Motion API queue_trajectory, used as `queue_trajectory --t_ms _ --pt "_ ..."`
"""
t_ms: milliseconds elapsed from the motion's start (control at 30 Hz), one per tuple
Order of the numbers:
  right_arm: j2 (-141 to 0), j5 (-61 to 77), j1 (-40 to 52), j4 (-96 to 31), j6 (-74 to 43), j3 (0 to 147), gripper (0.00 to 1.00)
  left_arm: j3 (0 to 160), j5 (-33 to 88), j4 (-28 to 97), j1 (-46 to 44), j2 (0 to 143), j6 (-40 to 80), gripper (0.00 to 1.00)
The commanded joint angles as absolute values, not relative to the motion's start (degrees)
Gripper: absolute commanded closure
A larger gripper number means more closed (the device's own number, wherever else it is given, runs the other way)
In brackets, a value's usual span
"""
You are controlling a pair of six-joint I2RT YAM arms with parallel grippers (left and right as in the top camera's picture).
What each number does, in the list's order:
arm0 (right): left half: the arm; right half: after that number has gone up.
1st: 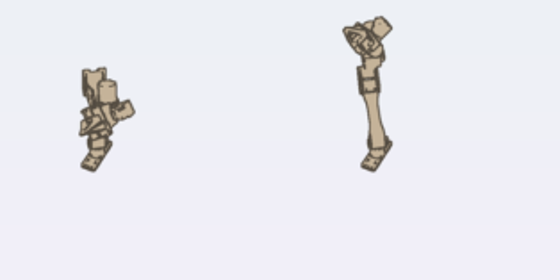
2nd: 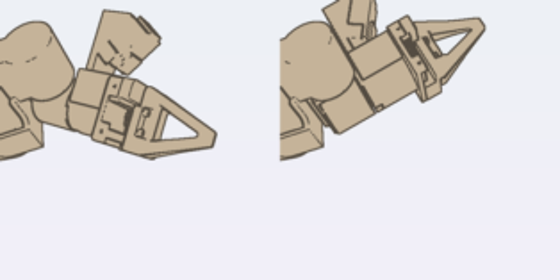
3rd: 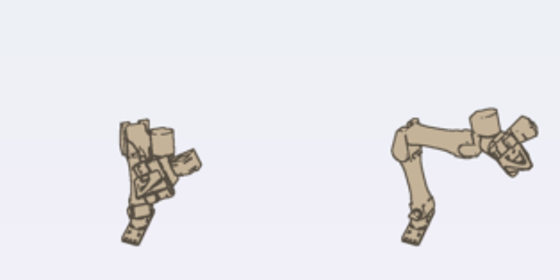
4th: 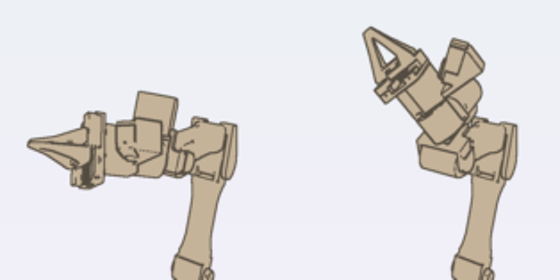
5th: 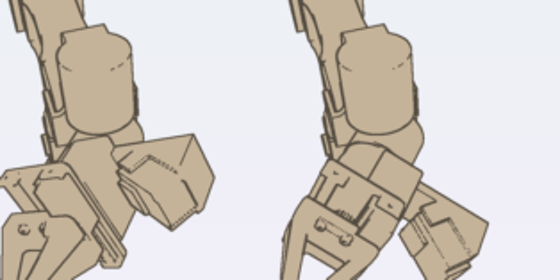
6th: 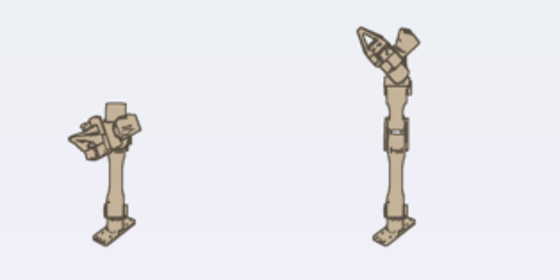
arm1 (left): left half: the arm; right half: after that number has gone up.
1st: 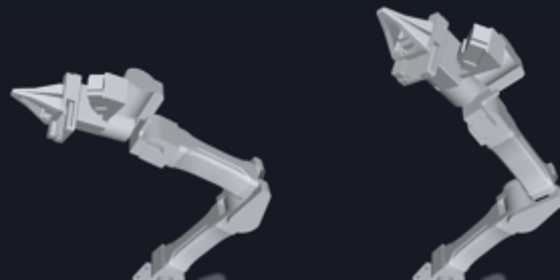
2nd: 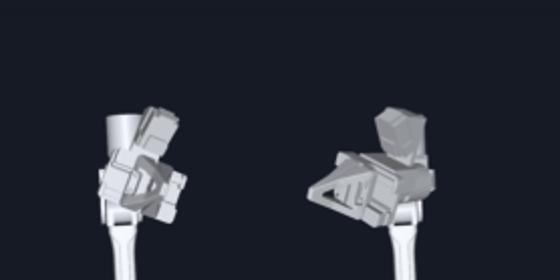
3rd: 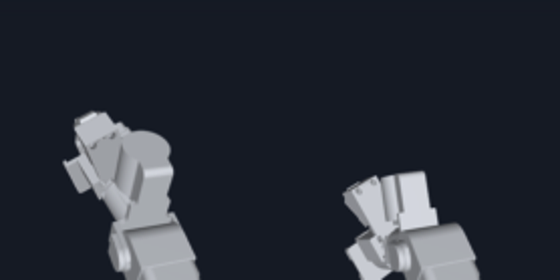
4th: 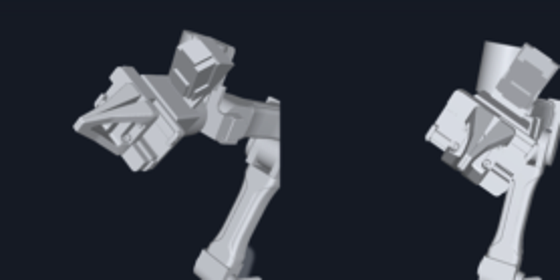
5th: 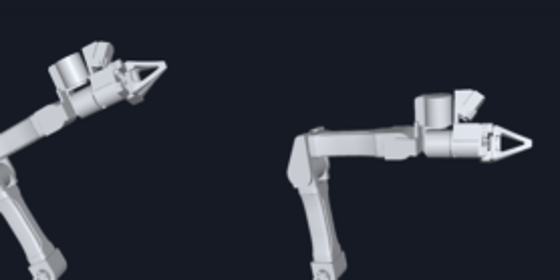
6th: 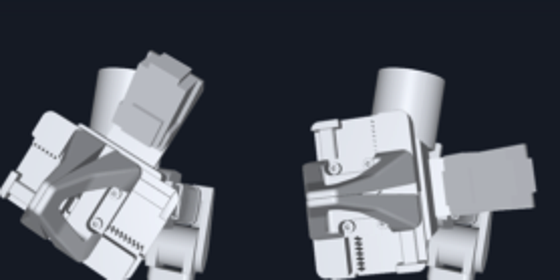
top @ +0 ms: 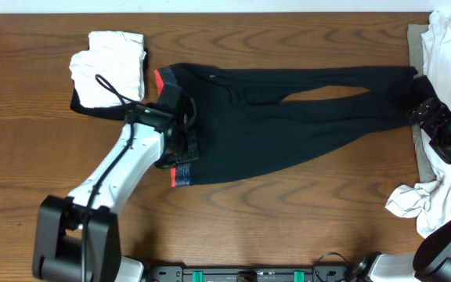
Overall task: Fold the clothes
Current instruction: 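Drag the waistband left and down with the left gripper to flatten leggings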
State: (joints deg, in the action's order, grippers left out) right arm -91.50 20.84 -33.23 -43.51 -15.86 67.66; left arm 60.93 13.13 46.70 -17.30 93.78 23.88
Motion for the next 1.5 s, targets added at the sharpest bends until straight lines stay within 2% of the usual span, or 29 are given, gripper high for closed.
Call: queue_trajectory --t_ms 0,633,1100,1467 --pt "-91.0 21.2 -33.0 -43.5 -15.6 68.0 0.01 59.1 15.3 45.6 -17.1 96.3 22.9 0.94" --pt "-91.0 21.2 -33.0 -43.5 -15.6 68.0 0.01 58.2 16.6 41.5 -17.1 105.9 22.1 0.94" --pt "-91.0 21.2 -33.0 -43.5 -15.6 68.0 0.01 55.9 -2.9 49.1 -17.0 106.2 22.8 0.94" --pt "-91.0 21.2 -33.0 -43.5 -15.6 68.0 0.01 56.0 -7.9 51.0 -17.0 105.9 22.8 0.94"
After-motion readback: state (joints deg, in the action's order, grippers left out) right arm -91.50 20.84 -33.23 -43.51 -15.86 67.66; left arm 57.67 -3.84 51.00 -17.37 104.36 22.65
